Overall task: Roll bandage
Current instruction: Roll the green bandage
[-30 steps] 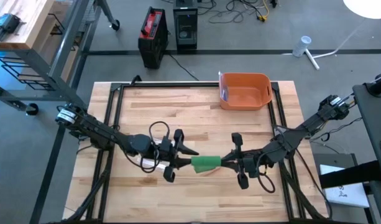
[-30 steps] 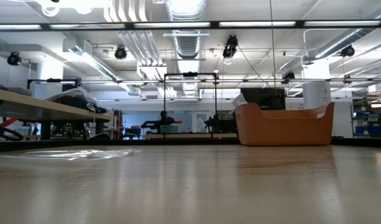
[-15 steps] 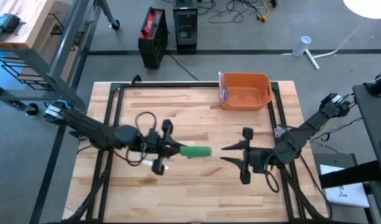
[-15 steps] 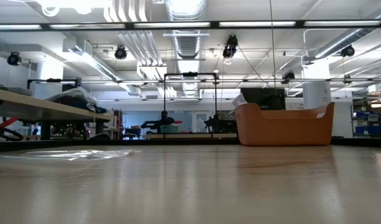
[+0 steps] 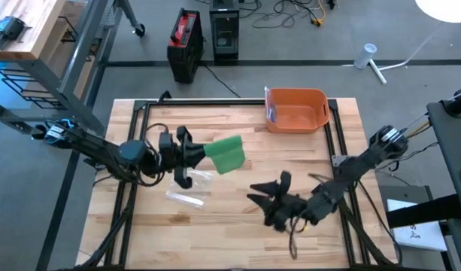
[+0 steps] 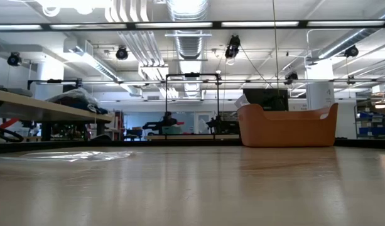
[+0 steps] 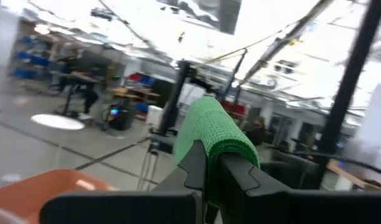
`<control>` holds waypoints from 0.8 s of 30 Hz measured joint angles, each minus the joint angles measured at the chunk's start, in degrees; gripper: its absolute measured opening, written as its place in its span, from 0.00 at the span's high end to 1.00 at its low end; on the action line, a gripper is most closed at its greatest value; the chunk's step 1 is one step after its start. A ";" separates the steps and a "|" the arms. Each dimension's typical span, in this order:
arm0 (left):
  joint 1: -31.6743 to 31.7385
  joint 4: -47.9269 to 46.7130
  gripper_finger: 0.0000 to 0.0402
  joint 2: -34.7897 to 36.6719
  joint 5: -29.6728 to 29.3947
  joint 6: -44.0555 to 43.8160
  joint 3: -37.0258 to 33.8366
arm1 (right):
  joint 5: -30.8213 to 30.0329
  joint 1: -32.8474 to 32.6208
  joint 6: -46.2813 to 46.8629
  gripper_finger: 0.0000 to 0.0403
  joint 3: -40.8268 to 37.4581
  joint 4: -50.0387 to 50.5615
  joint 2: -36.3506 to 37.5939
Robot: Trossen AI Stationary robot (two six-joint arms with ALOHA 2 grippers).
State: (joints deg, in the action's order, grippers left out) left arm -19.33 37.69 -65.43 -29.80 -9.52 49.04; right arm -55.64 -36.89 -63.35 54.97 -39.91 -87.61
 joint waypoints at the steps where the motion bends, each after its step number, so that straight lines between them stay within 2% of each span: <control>1: 0.02 -0.04 0.98 -0.08 -0.83 -0.30 0.02 | -1.57 0.08 -6.10 0.57 1.36 -1.93 -1.93; 6: 0.00 -0.01 0.98 -0.81 -0.83 -2.16 1.68 | -13.40 3.24 -32.50 0.57 10.62 -6.09 -11.33; 10: -0.15 -1.06 0.98 -2.19 -0.78 -2.21 4.00 | -13.35 5.48 -36.11 0.60 17.87 3.58 -16.01; 14: -0.51 -3.04 0.98 -3.21 -0.76 -2.28 6.13 | -15.26 6.95 -40.81 0.64 24.01 3.83 -19.59; 19: -1.42 -3.20 0.98 -3.54 -0.52 -3.04 7.42 | -16.23 7.03 -44.07 0.69 27.24 3.74 -20.42; 24: -1.75 -3.21 0.98 -3.51 2.61 -4.23 8.58 | -16.55 6.78 -44.37 0.70 27.53 3.75 -19.18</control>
State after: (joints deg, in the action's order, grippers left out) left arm -21.08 34.48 -68.95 -27.19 -13.75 57.62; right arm -72.18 -30.11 -107.72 82.50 -36.16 -106.79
